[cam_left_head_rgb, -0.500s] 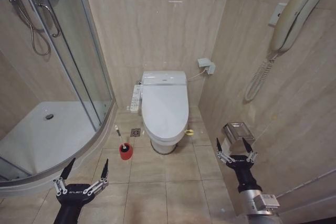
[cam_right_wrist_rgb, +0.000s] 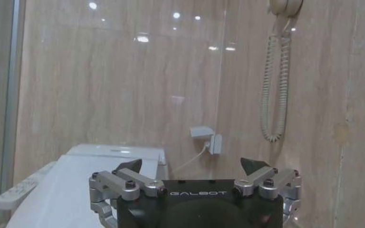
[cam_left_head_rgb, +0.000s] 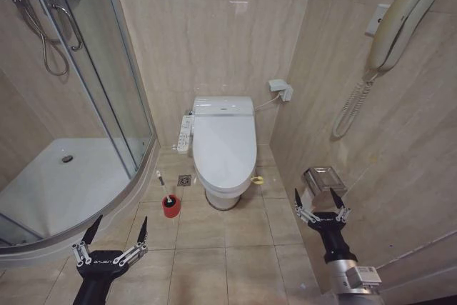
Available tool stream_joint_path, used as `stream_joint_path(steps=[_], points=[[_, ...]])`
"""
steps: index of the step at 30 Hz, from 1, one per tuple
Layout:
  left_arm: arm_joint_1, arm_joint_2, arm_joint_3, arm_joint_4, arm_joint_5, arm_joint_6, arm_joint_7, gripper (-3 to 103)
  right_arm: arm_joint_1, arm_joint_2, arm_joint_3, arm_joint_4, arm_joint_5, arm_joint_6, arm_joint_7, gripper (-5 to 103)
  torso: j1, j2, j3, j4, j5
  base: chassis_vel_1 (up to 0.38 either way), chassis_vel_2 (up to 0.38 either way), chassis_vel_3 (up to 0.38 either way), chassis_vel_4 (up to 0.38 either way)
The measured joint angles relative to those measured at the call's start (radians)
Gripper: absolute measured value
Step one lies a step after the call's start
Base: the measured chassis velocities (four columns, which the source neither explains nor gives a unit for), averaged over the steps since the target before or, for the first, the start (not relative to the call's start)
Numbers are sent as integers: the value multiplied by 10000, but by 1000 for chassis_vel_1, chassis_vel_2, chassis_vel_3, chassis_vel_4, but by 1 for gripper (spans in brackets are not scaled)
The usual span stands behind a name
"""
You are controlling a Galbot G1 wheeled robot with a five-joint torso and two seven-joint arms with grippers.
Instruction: Open the toilet lid, clean the toilet bowl with a toilet brush, close the toilet lid, and flush.
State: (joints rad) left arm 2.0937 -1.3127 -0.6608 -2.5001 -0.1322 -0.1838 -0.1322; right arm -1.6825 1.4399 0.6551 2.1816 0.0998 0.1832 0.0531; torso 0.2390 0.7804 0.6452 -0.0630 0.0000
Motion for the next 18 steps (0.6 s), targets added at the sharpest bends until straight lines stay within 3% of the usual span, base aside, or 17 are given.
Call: stream_joint_path(steps=[9,18], points=[[1,0,0,0,0,0,0,100,42,-29,-22,41,275,-106,63,100,-3,1,-1,1,0,-3,8,10,-5],[0,0,0,0,0,0,0,100,54,-34,-34,62,348,-87,40,100,-2,1,0,-1,0,-163,153,154,-138]])
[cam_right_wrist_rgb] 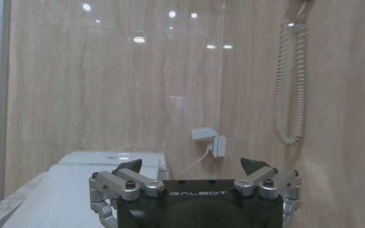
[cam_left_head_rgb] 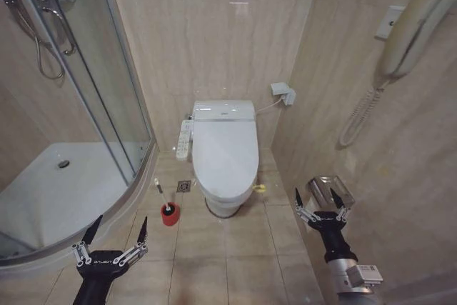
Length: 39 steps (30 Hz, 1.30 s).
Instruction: Open the toilet lid, clean the toilet bowl with a toilet brush, close the toilet lid, and flush.
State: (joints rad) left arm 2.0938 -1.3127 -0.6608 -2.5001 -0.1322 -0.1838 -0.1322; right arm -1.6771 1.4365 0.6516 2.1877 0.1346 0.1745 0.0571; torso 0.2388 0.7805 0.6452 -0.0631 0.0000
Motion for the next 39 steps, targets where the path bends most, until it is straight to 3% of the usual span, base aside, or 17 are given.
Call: stream_joint_path(steps=[4,10,14,20,26,39], points=[[0,-1,1,-2,0,0,1,100,39,-1,20,-15,-2,90,15,100,3,0,1,7,5,-233,253,245,-237],[-1,2,1,0,0,0,0,100,73,-10,99,-71,-32,281,64,100,14,-5,4,-5,-2,-205,208,161,-190],[0,-1,0,0,0,0,-1,100,65,24,105,-85,-119,297,0,100,9,-5,3,12,0,-54,68,7,-14],[1,-1,1,-1,0,0,1,100,73,78,91,-175,-158,325,-23,100,-6,3,-3,-4,0,16,-37,-3,32],[2,-1,1,-1,0,0,0,100,141,60,68,-211,-82,347,-4,100,-4,3,-2,2,1,-50,56,44,-46],[1,0,0,0,0,0,0,100,401,-16,151,-481,-681,425,625,100,5,-4,2,1,0,-100,95,105,-101]])
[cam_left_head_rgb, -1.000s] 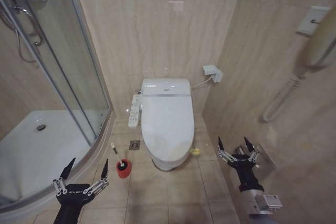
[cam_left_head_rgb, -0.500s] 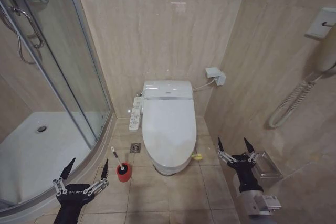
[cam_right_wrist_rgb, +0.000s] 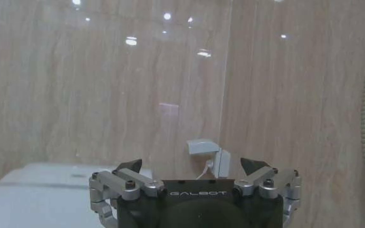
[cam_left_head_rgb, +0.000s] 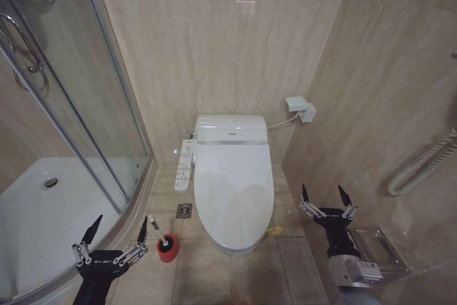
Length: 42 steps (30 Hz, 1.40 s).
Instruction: Open the toilet lid, clean the toilet bowl with a toilet brush, close the toilet lid, and flush.
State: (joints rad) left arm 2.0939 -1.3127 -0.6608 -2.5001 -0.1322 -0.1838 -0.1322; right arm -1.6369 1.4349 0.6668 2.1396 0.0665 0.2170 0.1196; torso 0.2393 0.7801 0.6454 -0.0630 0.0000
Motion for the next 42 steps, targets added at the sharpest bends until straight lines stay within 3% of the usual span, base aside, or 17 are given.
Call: stream_joint_path(steps=[11,31,42], points=[[0,0,0,0,0,0,0,100,242,-303,-328,-1007,-1396,298,-391,100,-4,4,-1,0,-1,26,-24,-29,18],[0,-1,0,0,0,0,0,100,1564,-1017,-1113,-4349,-1386,534,-581,100,-3,3,-1,2,1,0,0,0,0],[0,0,0,0,0,0,0,100,2206,-1856,-1411,-5806,-1359,588,-646,100,-3,3,-1,0,0,0,0,0,0]])
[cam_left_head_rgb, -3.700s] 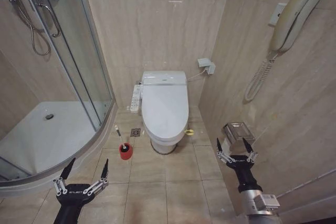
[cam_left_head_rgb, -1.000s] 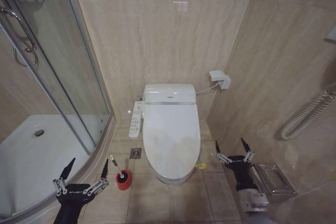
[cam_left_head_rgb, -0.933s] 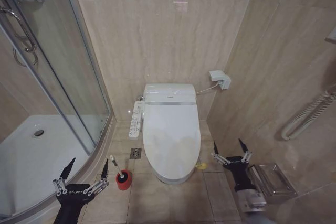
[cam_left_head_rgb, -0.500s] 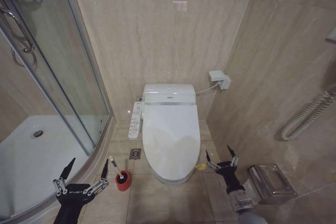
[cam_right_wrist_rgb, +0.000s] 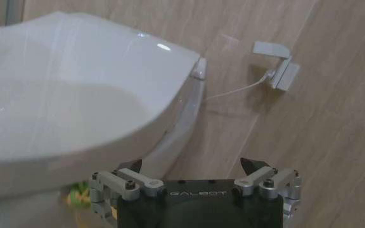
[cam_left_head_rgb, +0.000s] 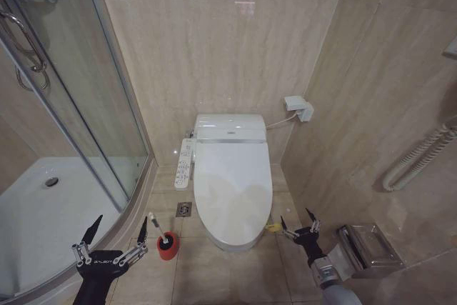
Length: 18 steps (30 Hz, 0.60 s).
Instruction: Open the toilet lid, clean the toilet bowl with a toilet brush, close the toilet lid, and flush.
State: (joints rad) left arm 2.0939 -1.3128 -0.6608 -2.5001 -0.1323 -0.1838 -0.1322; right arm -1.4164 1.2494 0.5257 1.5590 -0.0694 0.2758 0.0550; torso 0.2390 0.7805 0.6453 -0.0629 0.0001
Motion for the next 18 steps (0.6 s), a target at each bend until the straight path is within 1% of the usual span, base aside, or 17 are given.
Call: stream_joint_path(steps=[10,18], points=[[0,0,0,0,0,0,0,100,61,-544,-341,-722,-181,262,-322,100,0,0,0,-1,0,0,0,0,0],[0,0,0,0,0,0,1,100,5,-492,-491,-737,-267,337,-419,100,0,0,0,0,-1,0,0,0,0]])
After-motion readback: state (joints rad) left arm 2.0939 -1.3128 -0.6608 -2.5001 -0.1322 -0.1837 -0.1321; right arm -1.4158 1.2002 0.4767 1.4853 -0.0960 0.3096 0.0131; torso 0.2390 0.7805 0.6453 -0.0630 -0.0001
